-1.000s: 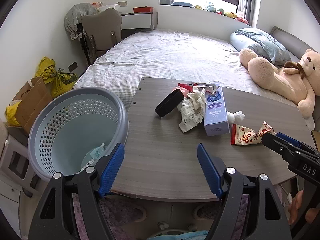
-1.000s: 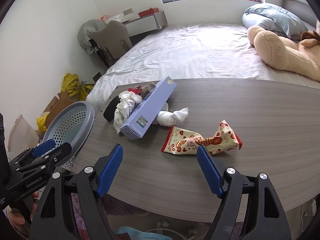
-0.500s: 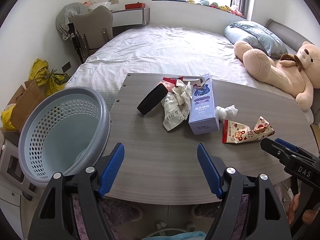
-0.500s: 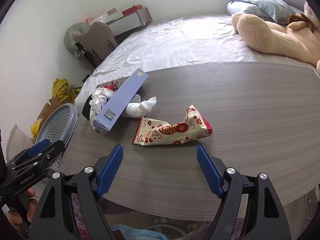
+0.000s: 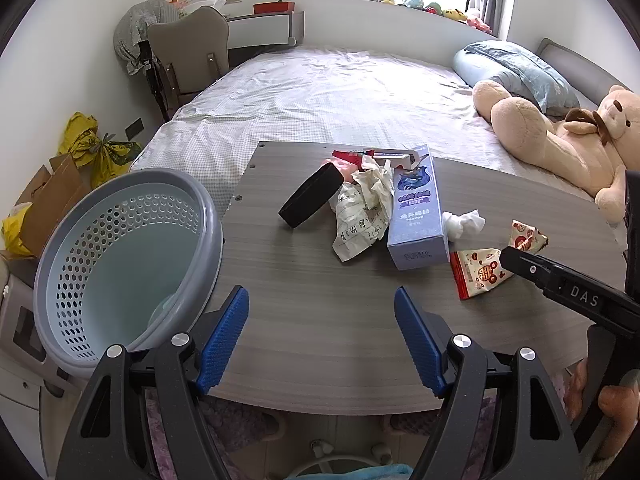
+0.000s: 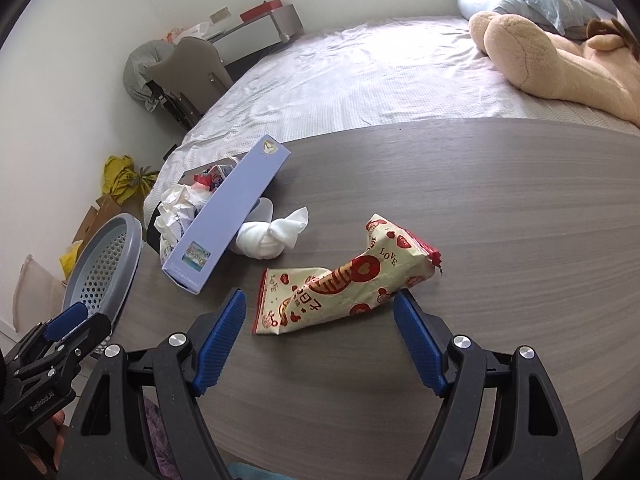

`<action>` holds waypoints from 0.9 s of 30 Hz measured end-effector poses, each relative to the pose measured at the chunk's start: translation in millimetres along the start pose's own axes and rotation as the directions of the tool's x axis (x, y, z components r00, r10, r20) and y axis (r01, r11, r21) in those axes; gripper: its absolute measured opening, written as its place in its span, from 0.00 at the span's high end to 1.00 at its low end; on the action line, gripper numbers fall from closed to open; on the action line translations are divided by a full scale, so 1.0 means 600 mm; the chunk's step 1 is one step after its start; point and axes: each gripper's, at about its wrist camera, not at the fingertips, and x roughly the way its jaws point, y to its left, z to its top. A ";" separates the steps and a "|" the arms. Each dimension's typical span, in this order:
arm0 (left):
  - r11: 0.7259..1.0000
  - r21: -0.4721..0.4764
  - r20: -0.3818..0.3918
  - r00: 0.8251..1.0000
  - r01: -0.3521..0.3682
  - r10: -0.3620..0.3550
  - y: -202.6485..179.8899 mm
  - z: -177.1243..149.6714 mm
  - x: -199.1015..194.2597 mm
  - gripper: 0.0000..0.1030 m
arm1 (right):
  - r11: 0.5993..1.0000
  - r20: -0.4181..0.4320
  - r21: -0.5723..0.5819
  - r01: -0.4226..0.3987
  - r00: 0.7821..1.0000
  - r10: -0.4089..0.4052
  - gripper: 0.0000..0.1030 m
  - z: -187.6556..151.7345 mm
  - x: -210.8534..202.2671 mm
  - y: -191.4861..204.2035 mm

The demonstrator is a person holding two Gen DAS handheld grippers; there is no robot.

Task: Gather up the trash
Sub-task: 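Grasp the red-white snack wrapper with the right gripper and lift it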

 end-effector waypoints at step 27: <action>1.000 -0.006 0.012 1.000 -0.015 0.015 0.004 -0.004 0.000 0.30 | 0.995 -0.015 -0.043 0.085 0.996 -0.085 0.63 -0.004 0.040 0.024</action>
